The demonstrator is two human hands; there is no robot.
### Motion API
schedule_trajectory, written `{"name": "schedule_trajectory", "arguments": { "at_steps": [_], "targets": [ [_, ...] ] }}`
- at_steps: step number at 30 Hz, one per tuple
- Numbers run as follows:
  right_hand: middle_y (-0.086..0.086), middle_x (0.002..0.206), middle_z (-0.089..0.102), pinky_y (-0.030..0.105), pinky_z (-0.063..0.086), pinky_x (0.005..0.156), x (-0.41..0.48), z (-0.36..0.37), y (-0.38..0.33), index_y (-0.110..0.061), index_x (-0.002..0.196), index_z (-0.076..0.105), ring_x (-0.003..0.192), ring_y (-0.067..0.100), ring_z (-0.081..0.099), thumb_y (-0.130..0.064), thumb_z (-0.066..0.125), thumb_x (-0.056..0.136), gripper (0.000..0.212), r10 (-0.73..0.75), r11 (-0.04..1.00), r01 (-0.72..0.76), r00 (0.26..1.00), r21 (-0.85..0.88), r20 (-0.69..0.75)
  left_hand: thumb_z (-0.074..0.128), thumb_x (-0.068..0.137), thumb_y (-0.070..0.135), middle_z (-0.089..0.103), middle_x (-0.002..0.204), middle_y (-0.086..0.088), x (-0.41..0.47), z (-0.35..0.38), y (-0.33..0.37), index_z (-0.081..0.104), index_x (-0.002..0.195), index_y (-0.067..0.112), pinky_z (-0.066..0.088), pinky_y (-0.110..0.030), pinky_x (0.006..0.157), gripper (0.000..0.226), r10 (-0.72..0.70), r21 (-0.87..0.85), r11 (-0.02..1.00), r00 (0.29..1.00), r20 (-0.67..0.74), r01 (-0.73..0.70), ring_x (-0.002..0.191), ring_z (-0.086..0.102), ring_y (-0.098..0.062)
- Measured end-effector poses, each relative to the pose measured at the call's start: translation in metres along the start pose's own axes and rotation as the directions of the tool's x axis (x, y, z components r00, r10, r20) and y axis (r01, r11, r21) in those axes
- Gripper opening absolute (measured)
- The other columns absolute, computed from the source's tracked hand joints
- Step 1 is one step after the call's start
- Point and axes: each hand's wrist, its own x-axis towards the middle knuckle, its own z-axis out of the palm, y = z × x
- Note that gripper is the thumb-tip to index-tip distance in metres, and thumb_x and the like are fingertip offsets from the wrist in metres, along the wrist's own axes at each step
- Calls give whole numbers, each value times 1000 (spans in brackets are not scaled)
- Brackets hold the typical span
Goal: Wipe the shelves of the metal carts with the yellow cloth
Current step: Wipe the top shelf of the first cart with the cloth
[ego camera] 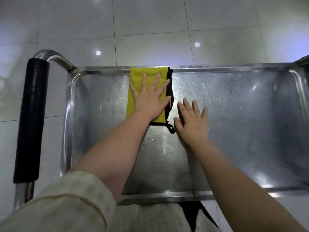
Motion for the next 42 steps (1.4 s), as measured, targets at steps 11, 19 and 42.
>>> {"name": "schedule_trajectory", "arguments": {
  "at_steps": [11,19,42],
  "targets": [
    [-6,164,-8,57,-3,119,18,-40,153,-38,155,-6,150,34,-10,-69,-2,87,75,136,984,-129,989,-125,53,22,97,65,-2,165,5,-31,-10,-98,6,155,41,0,-74,109,65,-615,-224,774,787,-46,592,150,-4,-36],
    [-6,161,-22,68,-5,113,18,-34,167,-34,151,-21,148,35,-19,-58,-4,96,63,118,980,-110,992,-167,38,18,97,63,-5,164,10,33,10,137,1,153,45,-3,-77,105,61,-276,-57,961,958,-75,272,148,-7,-40],
    [-6,163,-17,68,-6,112,18,-32,172,-35,154,-15,148,35,-18,-54,1,99,60,71,991,-72,997,-115,-11,29,96,62,-2,164,9,-70,23,60,7,152,47,-1,-73,109,62,-487,-133,868,872,-51,478,149,-7,-36]
  ]
}}
